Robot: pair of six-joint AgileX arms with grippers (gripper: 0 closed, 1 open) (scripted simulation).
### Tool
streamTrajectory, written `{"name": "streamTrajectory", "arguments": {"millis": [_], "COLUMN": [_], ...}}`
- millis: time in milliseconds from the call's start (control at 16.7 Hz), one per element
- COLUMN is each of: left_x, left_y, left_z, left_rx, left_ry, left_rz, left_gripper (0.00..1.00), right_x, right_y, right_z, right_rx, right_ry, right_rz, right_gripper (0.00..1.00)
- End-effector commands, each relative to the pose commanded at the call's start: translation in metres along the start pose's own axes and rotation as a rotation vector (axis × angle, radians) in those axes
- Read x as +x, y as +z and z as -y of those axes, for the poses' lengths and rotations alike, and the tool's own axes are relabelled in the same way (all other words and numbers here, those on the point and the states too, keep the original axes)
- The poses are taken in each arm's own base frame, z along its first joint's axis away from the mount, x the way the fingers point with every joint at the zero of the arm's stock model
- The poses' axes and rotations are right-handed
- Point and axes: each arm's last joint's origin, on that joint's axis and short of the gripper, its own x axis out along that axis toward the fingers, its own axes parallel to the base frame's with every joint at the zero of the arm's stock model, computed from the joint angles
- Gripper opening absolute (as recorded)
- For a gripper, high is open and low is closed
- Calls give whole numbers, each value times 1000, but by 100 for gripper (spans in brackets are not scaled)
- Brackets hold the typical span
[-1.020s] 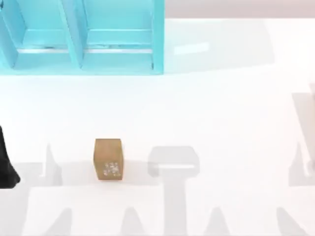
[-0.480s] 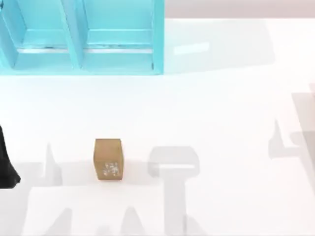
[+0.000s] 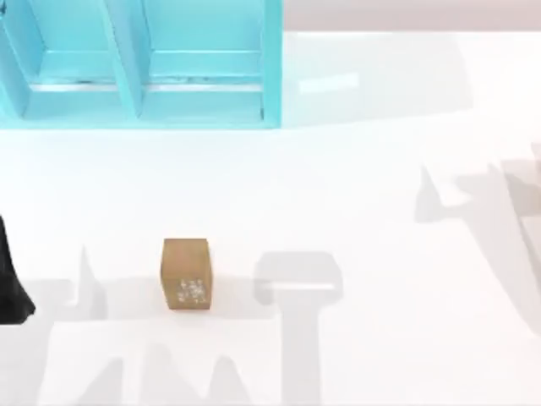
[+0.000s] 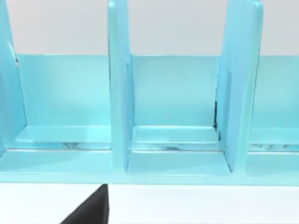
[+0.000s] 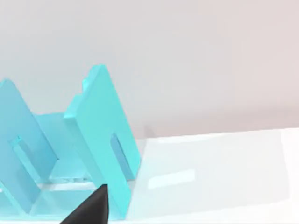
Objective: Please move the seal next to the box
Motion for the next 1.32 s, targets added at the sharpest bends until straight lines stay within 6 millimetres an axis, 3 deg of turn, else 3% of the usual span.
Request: {"name": "streamTrajectory", "arguments": {"millis": [360, 840, 1080, 1320], "left_x": [0, 0, 0, 0], "left_y": [0, 0, 0, 0], "left_z": [0, 0, 0, 0], "left_rx": [0, 0, 0, 0], "left_ry": [0, 0, 0, 0], "left_rz": [0, 0, 0, 0], "left_gripper": [100, 100, 100, 100], "right_x": [42, 92, 117, 146], "right_y": [33, 51, 42, 13], "right_z": [-48, -126, -165, -202], "right_rx": [36, 87, 93, 66], "right_ry": [29, 70, 70, 30], "right_rz": [-177, -354, -453, -586], "right_gripper": [100, 100, 100, 100]}}
